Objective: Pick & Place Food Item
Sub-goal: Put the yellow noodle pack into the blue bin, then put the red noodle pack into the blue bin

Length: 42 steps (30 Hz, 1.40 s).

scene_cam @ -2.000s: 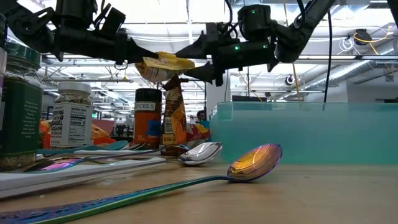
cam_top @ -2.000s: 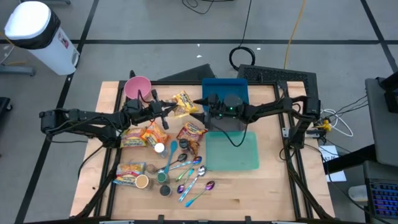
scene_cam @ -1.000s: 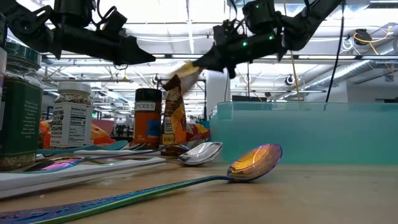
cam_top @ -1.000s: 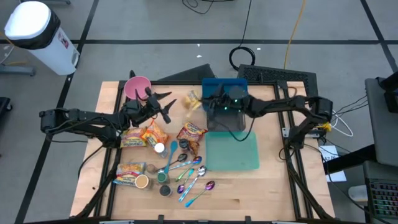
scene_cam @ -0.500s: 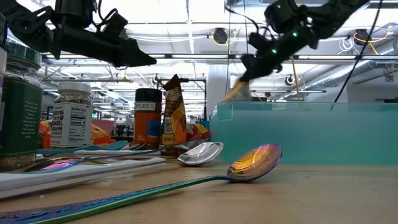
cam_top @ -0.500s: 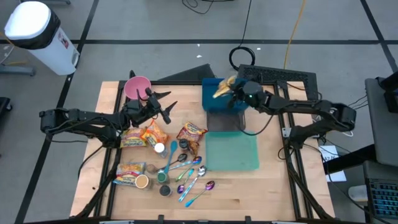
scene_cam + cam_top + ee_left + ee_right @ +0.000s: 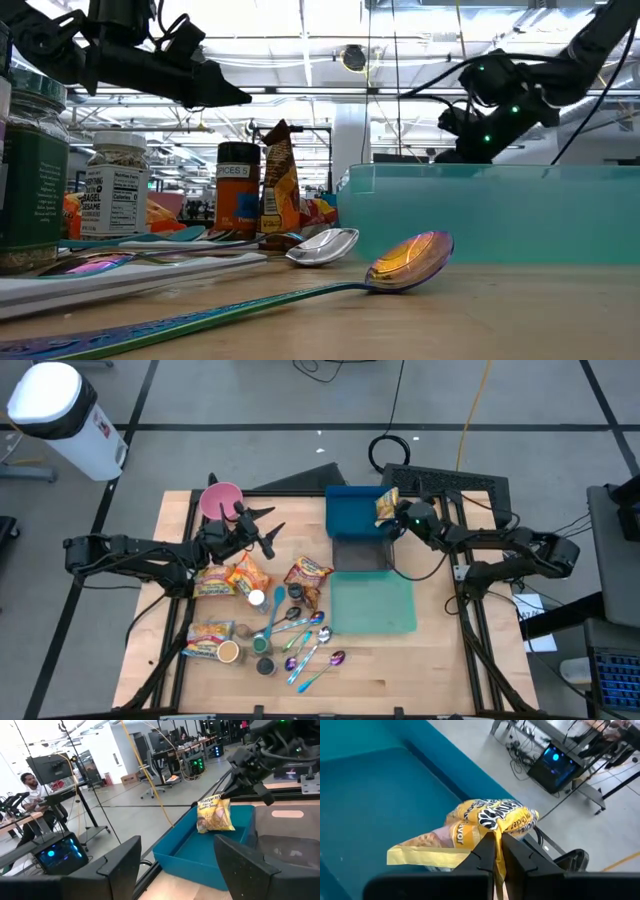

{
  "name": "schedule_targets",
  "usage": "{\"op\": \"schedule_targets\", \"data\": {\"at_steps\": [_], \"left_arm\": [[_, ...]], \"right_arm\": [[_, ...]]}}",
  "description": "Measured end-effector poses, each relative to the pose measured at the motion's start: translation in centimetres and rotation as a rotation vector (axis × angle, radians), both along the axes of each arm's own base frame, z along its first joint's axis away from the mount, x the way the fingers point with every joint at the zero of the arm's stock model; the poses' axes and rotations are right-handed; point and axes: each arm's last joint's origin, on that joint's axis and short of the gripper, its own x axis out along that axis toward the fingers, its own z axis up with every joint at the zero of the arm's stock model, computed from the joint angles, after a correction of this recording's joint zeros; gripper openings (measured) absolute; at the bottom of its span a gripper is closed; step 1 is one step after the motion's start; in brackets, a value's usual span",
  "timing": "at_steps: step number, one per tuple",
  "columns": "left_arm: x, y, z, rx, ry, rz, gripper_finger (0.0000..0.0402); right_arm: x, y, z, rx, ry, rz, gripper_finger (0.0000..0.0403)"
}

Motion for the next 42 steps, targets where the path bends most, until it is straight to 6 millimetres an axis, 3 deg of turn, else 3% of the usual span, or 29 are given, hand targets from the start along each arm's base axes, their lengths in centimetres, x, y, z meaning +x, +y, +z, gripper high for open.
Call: {"op": "schedule_targets", "data": {"at_steps": [6, 12, 18, 22, 27, 33, 42], "left_arm": [[0.0, 0.0, 0.0, -0.001, 0.000, -0.001, 0.0258], [0.0, 0.0, 0.0, -0.004, -0.002, -0.001, 0.0257], [0.0, 0.0, 0.0, -0.041, -0.027, -0.004, 0.0257], [0.1, -0.2, -0.2, -0.132, -0.067, -0.069, 0.0257], [0.7, -0.5, -0.6, -0.337, -0.010, -0.235, 0.0257], [2.1, -0.6, -0.6, -0.498, 0.286, -0.319, 0.0257], [4.9, -0.1, -4.8, -0.533, 0.446, -0.406, 0.0257]], "right_arm": [[-0.3, 0.3, -0.5, -0.009, -0.058, 0.016, 0.0044], [-0.1, 0.5, -0.4, 0.074, -0.184, 0.045, 0.0146], [-0.3, 1.0, 1.7, 0.132, -0.410, 0.111, 0.0252], [-0.6, 2.1, 3.9, 0.169, -0.560, 0.294, 0.0298], [-0.6, 4.5, 6.2, 0.145, -0.674, 0.479, 0.0318], [-0.1, 7.1, 7.2, 0.094, -0.680, 0.586, 0.0320], [0.5, 8.4, 7.0, 0.025, -0.610, 0.597, 0.0320]]}}
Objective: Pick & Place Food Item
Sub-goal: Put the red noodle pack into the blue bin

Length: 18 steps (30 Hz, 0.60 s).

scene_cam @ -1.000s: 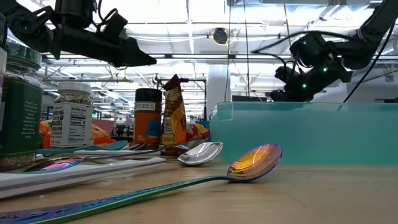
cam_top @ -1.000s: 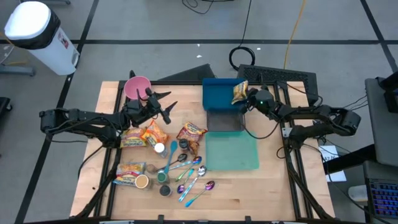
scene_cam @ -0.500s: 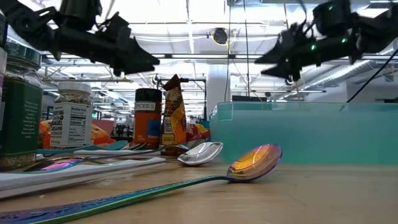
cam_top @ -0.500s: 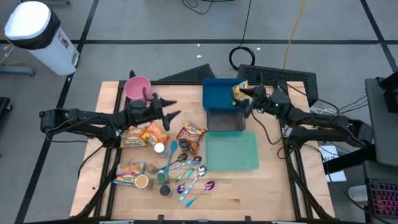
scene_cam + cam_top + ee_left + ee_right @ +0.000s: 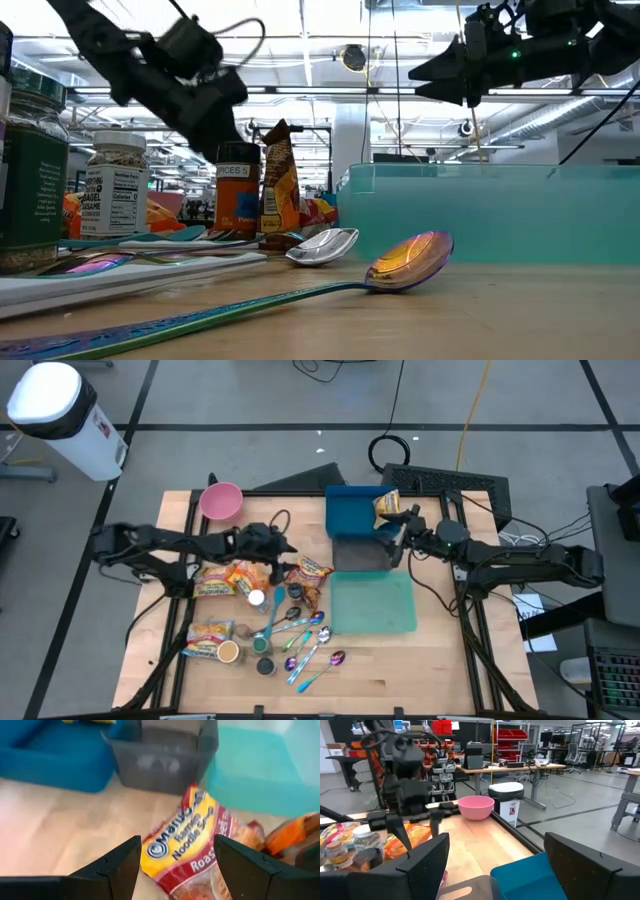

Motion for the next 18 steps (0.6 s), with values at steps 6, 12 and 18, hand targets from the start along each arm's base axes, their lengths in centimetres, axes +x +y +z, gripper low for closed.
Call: {"op": "schedule_targets", "data": {"at_steps": [6, 12, 18], "left_arm": [[1.3, 0.1, -2.7, -0.057, 0.022, -0.074, 0.0257], [1.8, 0.1, -4.3, -0.088, 0.051, -0.103, 0.0257], [1.9, 0.1, -4.8, -0.082, 0.063, -0.095, 0.0251]], "right_arm": [[0.0, 0.0, 0.0, 0.000, 0.000, 0.003, 0.0320], [0.0, 0.0, 0.0, -0.004, 0.001, 0.003, 0.0320], [0.0, 0.0, 0.0, -0.004, 0.002, 0.003, 0.0320]]}}
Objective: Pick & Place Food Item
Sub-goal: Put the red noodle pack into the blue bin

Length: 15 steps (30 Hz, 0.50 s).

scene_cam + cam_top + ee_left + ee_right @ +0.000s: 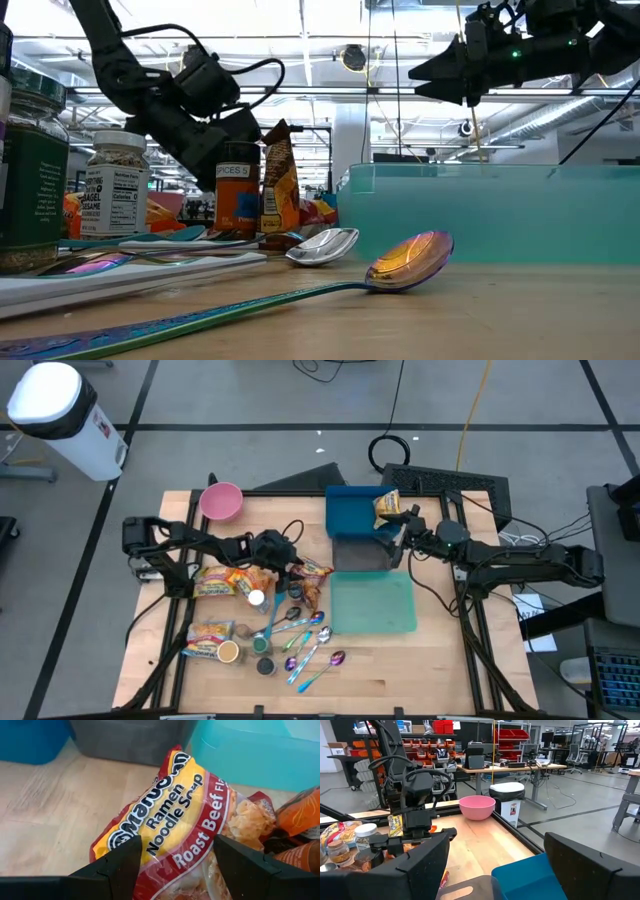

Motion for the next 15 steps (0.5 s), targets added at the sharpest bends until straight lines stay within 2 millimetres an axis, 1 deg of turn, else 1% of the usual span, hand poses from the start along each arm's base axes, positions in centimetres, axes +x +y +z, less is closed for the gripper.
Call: {"op": "schedule_targets", "data": {"at_steps": [2, 4, 11, 15], "left_arm": [[0.00, 0.01, 0.00, 0.001, 0.000, 0.001, 0.0235], [-0.01, 0.03, -0.01, 0.002, 0.001, 0.004, 0.0208], [0.01, 0.05, 0.00, 0.006, -0.002, 0.004, 0.0088], [0.09, 0.08, 0.12, 0.043, -0.017, -0.018, 0.0029]], "right_arm": [[0.00, 0.00, 0.00, 0.000, 0.000, 0.000, 0.0320], [0.00, 0.00, 0.00, 0.000, 0.000, 0.000, 0.0320], [0.00, 0.00, 0.00, 0.000, 0.000, 0.000, 0.0320], [0.00, 0.00, 0.00, 0.000, 0.000, 0.000, 0.0320]]}}
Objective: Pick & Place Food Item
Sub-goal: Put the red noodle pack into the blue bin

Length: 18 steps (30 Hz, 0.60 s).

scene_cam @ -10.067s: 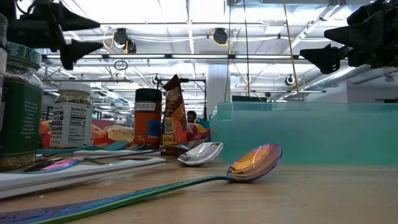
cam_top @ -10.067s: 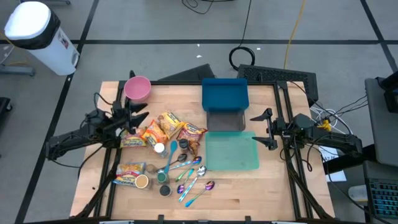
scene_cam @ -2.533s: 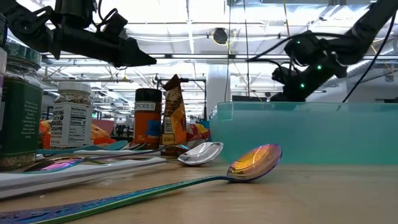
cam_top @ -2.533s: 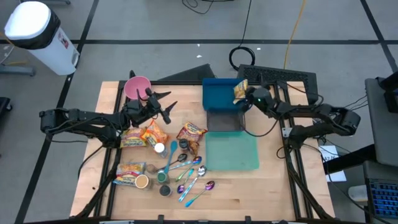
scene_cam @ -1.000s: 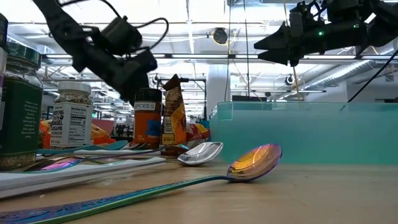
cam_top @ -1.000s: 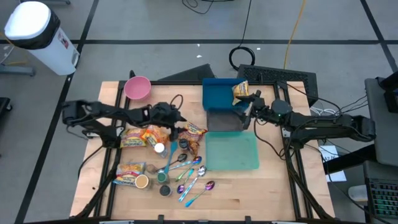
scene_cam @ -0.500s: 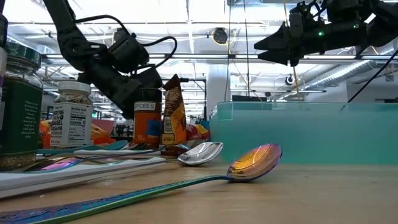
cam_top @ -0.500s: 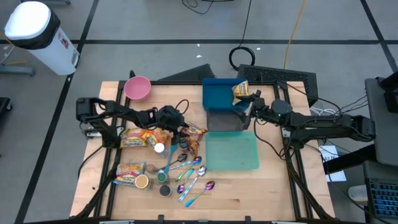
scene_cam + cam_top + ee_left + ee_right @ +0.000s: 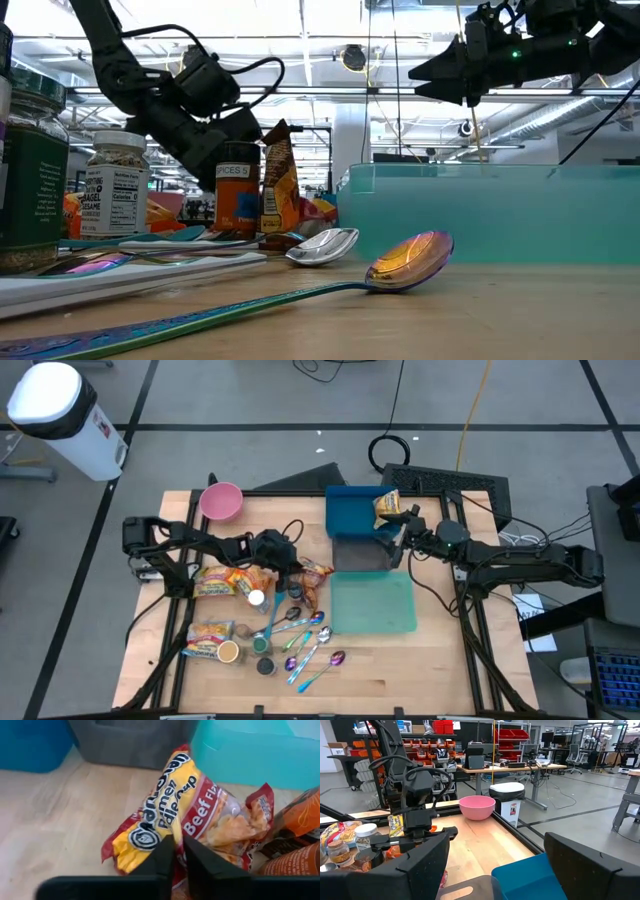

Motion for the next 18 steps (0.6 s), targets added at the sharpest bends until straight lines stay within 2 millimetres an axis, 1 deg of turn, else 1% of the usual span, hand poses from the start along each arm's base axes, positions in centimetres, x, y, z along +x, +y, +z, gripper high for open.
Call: {"op": "schedule_targets", "data": {"at_steps": [1, 3, 6, 9, 12, 15, 18], "left_arm": [[0.0, 0.0, 0.2, 0.013, -0.005, -0.007, 0.0016], [-0.2, 0.0, 0.6, 0.048, -0.013, -0.009, 0.0007], [-0.6, 0.1, 1.9, 0.132, -0.027, 0.026, 0.0016], [-1.3, 0.2, 3.7, 0.270, -0.040, 0.057, 0.0021], [-2.1, 0.3, 5.5, 0.430, -0.040, 0.071, 0.0010], [-2.9, 0.2, 7.4, 0.577, -0.078, 0.027, 0.0006], [-3.3, -0.3, 8.8, 0.710, -0.126, -0.043, 0.0017]], "right_arm": [[0.0, 0.0, 0.0, 0.000, 0.000, 0.000, 0.0320], [0.0, 0.0, 0.0, 0.000, 0.000, 0.000, 0.0320], [0.0, 0.0, 0.0, 0.000, 0.000, 0.000, 0.0320], [0.0, 0.0, 0.0, 0.001, 0.000, 0.000, 0.0320], [0.0, 0.0, 0.0, 0.003, 0.000, 0.000, 0.0320], [0.0, 0.0, 0.0, 0.019, -0.007, 0.000, 0.0320], [0.1, -0.1, -0.2, 0.099, -0.031, -0.003, 0.0320]]}}
